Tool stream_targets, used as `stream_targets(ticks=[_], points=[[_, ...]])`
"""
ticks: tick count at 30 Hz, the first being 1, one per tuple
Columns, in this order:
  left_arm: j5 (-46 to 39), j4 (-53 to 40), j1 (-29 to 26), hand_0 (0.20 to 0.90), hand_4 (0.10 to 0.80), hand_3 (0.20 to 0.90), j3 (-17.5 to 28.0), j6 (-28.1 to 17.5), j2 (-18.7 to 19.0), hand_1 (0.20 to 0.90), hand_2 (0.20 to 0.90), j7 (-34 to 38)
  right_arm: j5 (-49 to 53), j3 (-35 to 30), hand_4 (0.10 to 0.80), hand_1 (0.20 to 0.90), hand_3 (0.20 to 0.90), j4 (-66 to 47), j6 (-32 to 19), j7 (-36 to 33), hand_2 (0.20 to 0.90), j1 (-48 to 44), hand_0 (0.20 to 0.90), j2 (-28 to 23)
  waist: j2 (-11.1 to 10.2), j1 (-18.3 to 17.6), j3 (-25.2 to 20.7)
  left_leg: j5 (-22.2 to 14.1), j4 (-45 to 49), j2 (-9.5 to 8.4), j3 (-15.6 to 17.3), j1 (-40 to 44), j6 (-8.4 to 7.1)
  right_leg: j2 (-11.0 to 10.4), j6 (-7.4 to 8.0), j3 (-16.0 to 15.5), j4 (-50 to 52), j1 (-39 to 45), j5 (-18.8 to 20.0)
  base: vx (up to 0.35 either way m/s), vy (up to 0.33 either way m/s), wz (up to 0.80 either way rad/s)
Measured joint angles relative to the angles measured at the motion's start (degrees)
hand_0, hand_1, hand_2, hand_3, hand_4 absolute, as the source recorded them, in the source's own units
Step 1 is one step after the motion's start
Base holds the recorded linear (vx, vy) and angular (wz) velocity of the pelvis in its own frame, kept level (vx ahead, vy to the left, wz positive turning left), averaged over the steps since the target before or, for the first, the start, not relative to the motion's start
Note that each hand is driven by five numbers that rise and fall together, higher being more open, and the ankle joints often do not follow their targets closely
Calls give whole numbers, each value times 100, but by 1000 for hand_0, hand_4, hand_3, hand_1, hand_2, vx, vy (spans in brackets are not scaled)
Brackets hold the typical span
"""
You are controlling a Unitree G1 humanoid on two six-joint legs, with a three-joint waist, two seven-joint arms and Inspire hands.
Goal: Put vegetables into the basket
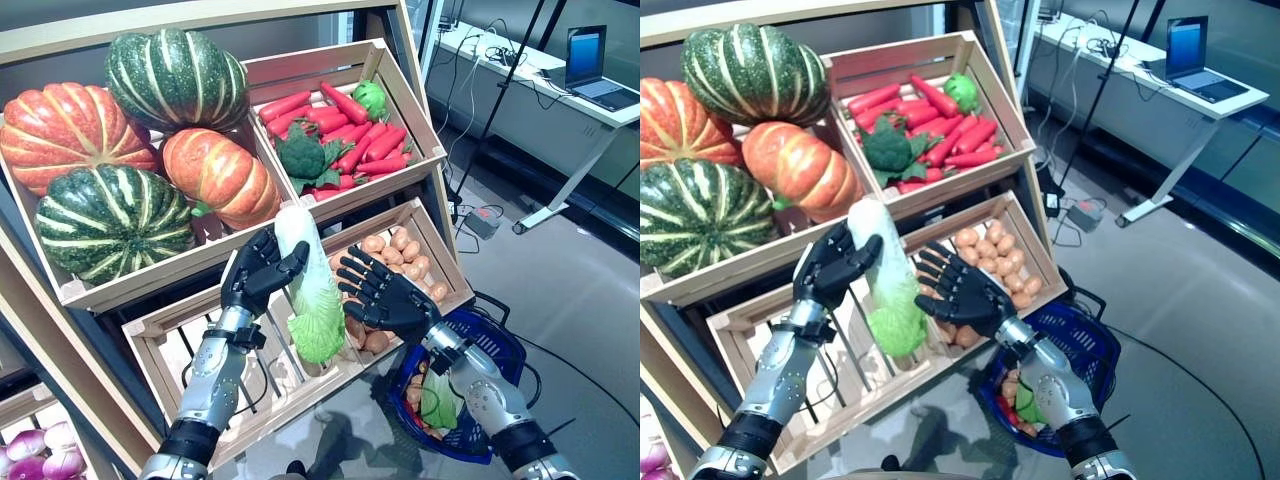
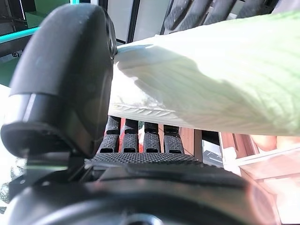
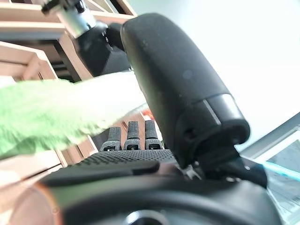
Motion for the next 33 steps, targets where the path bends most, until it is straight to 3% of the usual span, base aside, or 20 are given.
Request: stream_targets(ticks=[22,27,30,33], points=[[2,1,106,300,400,300,-43,4,9,300,300,-3,-105,208,800,900,900,19,306,-59,900,-2,900,-2,-76,-1,-249,16,0,0,28,43,17,-3,-1,107,0,7,31,-2,0,-1],[-75,-6,119,300,400,300,-133,62,-1,300,300,-11,-1800,589,800,900,900,-54,-482,-1060,900,-91,900,-133,-73,-10,-265,24,0,-2,34,49,23,-7,3,115,-1,4,45,0,0,0],[-319,-193,119,300,400,300,-295,57,-163,300,300,-16,-2820,1074,800,900,900,-95,-500,-1798,900,-75,900,-247,-71,-16,-272,26,0,-12,37,49,26,-16,7,135,-2,1,47,0,0,0],[-325,-234,120,300,400,300,-305,47,-194,300,300,-14,-3275,1144,800,900,900,-157,-565,-2315,900,-13,900,-106,-60,-103,-270,27,0,-13,41,49,28,-18,8,142,-2,1,48,0,0,0]])
